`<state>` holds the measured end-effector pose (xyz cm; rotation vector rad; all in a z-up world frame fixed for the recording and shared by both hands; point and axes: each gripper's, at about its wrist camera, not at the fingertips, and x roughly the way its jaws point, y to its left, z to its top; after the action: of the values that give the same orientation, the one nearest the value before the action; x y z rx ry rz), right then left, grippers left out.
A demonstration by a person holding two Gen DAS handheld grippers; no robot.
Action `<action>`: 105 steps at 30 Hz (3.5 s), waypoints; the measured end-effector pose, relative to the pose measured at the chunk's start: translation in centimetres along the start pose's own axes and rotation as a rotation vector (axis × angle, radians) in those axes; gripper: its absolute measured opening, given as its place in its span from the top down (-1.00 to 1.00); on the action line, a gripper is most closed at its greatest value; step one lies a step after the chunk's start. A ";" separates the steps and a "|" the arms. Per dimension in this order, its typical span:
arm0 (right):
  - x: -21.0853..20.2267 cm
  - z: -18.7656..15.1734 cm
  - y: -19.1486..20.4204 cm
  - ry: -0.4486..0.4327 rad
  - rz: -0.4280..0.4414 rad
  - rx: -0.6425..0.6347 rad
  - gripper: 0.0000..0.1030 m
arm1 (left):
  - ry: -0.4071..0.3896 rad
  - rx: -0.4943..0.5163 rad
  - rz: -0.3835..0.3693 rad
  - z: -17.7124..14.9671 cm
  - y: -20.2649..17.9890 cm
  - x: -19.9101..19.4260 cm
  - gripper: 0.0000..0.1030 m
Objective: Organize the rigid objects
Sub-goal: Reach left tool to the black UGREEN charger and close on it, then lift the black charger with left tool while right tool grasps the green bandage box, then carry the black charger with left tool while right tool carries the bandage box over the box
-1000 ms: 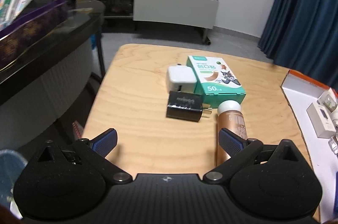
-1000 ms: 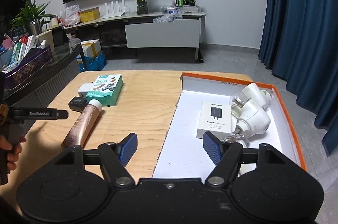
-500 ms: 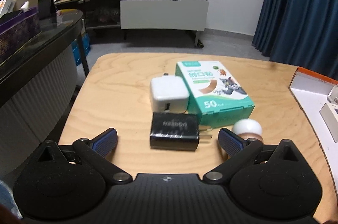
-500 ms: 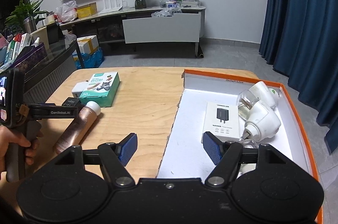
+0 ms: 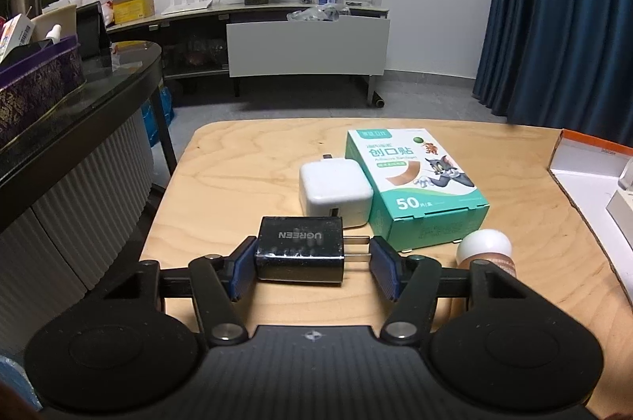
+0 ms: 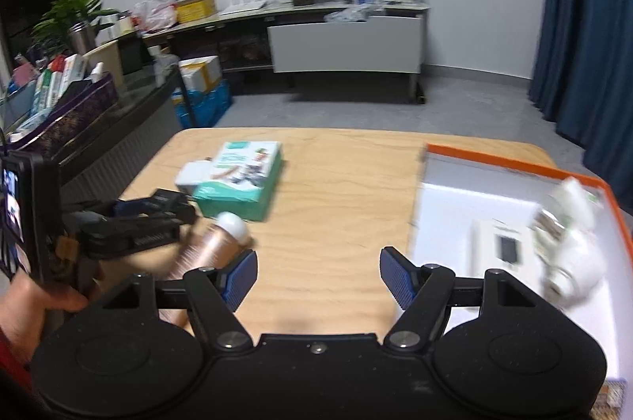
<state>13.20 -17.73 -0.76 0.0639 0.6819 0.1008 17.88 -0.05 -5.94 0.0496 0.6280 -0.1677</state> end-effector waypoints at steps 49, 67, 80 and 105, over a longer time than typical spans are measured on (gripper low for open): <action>-5.3 1.3 -1.7 -0.082 -0.077 0.039 -0.63 | -0.155 -0.048 -0.053 2.7 -5.6 -12.5 -0.18; -18.8 -6.5 -11.1 -0.234 -0.242 0.160 -0.63 | -0.130 0.042 -0.256 -0.1 -17.7 -16.7 -0.19; -19.6 -8.0 -13.9 -0.239 -0.251 0.245 -0.63 | -0.118 0.099 -0.282 -1.1 -21.0 -16.6 -0.19; -19.0 -8.2 -14.0 -0.215 -0.252 0.228 -0.63 | -0.099 0.087 -0.278 -1.2 -21.1 -16.3 -0.19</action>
<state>-5.58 -33.60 3.50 0.2041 0.4796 -0.2241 0.65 -18.45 2.79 0.0372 0.5266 -0.4641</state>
